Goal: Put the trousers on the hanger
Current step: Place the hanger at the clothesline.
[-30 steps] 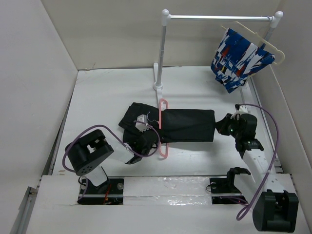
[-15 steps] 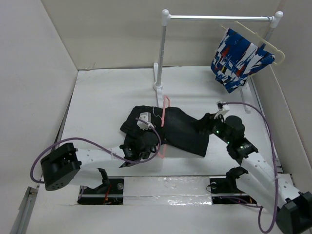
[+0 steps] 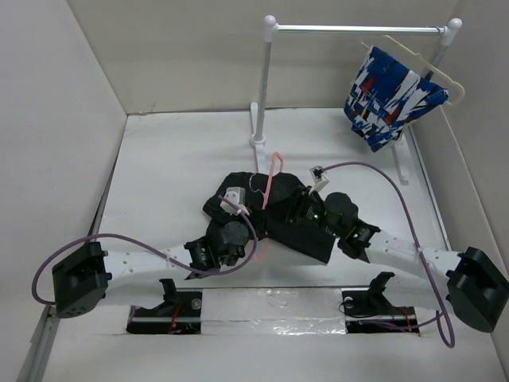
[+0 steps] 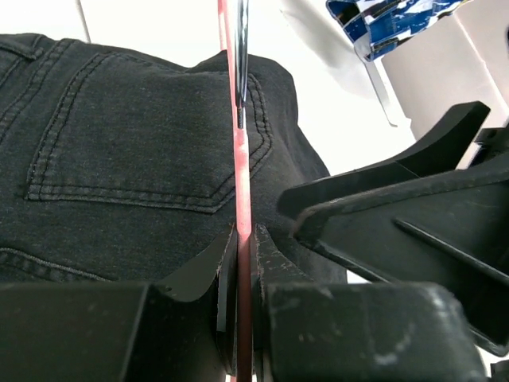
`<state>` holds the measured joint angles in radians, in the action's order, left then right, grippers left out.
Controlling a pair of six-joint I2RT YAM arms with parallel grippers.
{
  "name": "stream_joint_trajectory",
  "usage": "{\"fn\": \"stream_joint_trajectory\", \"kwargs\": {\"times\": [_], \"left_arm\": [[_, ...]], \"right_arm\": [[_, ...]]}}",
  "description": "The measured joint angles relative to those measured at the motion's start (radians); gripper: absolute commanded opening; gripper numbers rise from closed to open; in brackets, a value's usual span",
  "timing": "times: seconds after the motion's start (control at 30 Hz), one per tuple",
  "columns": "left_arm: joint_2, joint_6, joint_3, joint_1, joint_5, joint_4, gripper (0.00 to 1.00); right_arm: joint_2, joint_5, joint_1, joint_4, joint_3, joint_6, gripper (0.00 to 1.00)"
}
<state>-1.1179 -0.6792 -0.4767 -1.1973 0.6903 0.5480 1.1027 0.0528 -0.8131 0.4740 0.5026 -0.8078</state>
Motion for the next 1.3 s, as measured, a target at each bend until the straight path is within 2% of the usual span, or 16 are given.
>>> {"fn": "stream_joint_trajectory", "kwargs": {"times": [0.2, 0.4, 0.47, 0.5, 0.57, 0.7, 0.8, 0.93, 1.03, 1.13, 1.3], "left_arm": [[0.015, 0.023, 0.007, -0.015, -0.004, 0.001, 0.0], [0.014, 0.051, 0.007, -0.066, 0.008, 0.002, 0.0], [0.014, 0.058, 0.007, -0.082, 0.012, 0.001, 0.0], [0.014, 0.063, 0.007, -0.091, 0.024, 0.0, 0.0], [0.014, 0.072, 0.006, -0.097, 0.034, 0.0, 0.0], [0.016, 0.093, 0.003, -0.097, 0.05, -0.003, 0.0], [0.04, 0.127, -0.013, -0.097, 0.058, -0.033, 0.0], [0.108, 0.185, -0.068, -0.098, 0.054, -0.111, 0.24], [0.167, 0.224, -0.142, -0.099, 0.046, -0.16, 0.35], [0.222, 0.241, -0.233, -0.099, 0.031, -0.171, 0.39], [0.348, 0.244, -0.334, -0.099, 0.02, -0.232, 0.4]], "right_arm": [[0.063, -0.005, -0.013, 0.114, 0.0, -0.047, 0.51], [0.134, -0.014, -0.034, 0.137, 0.001, -0.076, 0.51], [0.155, -0.022, -0.046, 0.14, 0.01, -0.087, 0.44], [0.163, -0.024, -0.052, 0.14, 0.013, -0.09, 0.35], [0.17, -0.039, -0.061, 0.143, 0.013, -0.114, 0.3], [0.193, -0.053, -0.072, 0.203, 0.011, -0.158, 0.09], [0.198, -0.042, -0.069, 0.239, 0.01, -0.187, 0.01], [0.187, 0.008, -0.039, 0.297, 0.026, -0.246, 0.0], [0.186, 0.053, 0.008, 0.314, 0.071, -0.3, 0.0], [0.193, 0.109, 0.071, 0.328, 0.11, -0.348, 0.0], [0.246, 0.224, 0.184, 0.324, 0.208, -0.431, 0.0]]}}
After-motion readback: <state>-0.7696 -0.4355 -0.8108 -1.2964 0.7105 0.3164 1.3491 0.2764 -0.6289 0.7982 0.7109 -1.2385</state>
